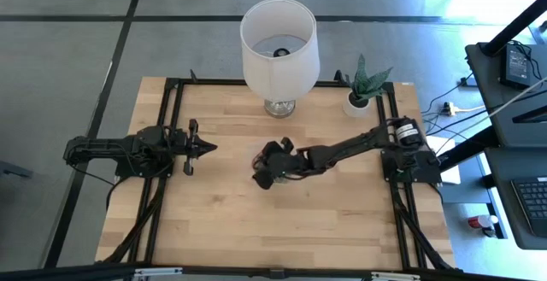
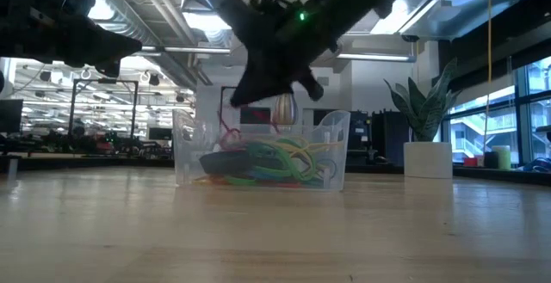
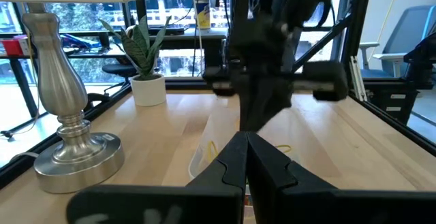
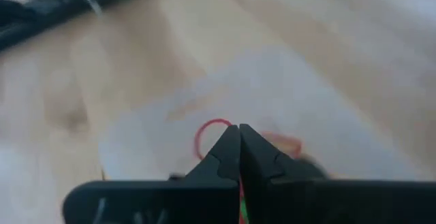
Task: Pick and place rubber bands into bin
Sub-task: Put the red rubber band into the container, then return to Home Position
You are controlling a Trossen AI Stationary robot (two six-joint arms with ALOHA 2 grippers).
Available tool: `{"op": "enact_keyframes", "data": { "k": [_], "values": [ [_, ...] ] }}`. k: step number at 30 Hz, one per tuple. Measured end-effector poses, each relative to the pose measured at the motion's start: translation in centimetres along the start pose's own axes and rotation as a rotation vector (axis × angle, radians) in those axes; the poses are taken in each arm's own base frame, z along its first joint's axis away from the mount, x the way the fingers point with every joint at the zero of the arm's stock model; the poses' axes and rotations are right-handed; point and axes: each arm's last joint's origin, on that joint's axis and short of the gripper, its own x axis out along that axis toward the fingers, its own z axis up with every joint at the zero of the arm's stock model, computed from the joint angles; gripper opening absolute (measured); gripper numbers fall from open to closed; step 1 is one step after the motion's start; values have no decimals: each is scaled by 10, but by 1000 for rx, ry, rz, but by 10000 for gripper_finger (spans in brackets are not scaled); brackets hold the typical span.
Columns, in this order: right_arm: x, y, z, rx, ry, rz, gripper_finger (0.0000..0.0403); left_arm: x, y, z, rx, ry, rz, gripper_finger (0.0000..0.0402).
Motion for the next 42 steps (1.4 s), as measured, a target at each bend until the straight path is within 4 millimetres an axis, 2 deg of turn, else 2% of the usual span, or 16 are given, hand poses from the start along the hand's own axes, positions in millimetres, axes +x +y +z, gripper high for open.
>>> {"op": "enact_keyframes", "data": {
  "k": [5, 9, 20, 25, 29, 36, 42],
  "values": [
    [17, -4, -16, 42, 109, 39, 0, 0, 0, 0, 0, 0, 0, 4],
    [19, -4, -19, 72, 120, 49, 12, 0, 0, 0, 0, 0, 0, 4],
    [20, -8, -14, 146, 157, 79, 130, 0, 0, 0, 0, 0, 0, 4],
    [7, -8, -2, 152, 148, 90, 172, 0, 0, 0, 0, 0, 0, 4],
    [-12, -12, 9, 138, 174, 71, 182, 0, 0, 0, 0, 0, 0, 4],
    [-43, -22, 19, 80, 255, 17, 159, 0, 0, 0, 0, 0, 0, 4],
    [-62, -30, 18, 13, 368, 5, 134, 0, 0, 0, 0, 0, 0, 4]
  ]
}}
